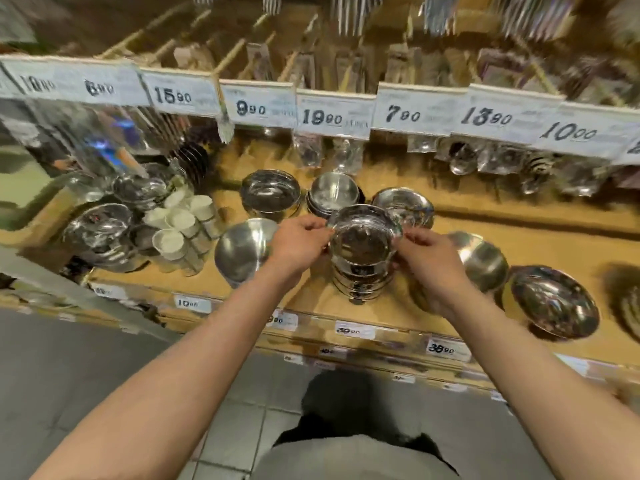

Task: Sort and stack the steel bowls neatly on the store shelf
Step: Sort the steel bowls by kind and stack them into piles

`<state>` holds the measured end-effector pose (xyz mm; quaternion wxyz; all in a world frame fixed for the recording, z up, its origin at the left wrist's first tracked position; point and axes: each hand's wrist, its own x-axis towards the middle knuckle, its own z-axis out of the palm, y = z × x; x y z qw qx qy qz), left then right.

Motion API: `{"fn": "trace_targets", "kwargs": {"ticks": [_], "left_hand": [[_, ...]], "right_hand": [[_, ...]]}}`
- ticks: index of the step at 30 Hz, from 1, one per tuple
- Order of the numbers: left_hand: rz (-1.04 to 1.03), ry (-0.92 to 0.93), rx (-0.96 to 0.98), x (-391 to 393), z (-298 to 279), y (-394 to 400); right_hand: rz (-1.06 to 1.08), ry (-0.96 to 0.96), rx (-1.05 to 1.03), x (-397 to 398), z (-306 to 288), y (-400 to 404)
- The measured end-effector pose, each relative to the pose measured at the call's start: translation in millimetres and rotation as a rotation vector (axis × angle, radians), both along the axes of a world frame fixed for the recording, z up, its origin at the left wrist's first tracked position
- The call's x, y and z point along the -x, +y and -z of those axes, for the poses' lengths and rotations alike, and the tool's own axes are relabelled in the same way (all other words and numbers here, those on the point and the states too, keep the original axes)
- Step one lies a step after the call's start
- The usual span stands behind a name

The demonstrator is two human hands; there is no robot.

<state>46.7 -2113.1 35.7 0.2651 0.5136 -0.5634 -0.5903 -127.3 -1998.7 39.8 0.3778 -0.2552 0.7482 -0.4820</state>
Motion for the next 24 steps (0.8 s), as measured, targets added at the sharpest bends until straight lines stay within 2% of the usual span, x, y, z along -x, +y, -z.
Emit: {"fn": "trace_targets", "kwargs": {"ticks": [8,16,20,24], "left_hand": [[0.073,-0.062,0.061,4.1,12.9,-15.9],[0.183,-0.099,0.164,4.5,24.2,-16.9],[0.157,-0.072,0.145,0.9,31.6,-16.8],[0.147,-0.046,0.039,-0.1,37.6,-18.3]], "right_hand": [[0.076,0.000,0.029,-10.0,6.8,-5.6],[0.118,0.094,-0.006,-15.1,19.7,0.3],[0.112,0.140,-0.016,-15.1,24.1,-0.3],[0.079,0.207,-0.033,-13.1,24.8,-0.5]]}}
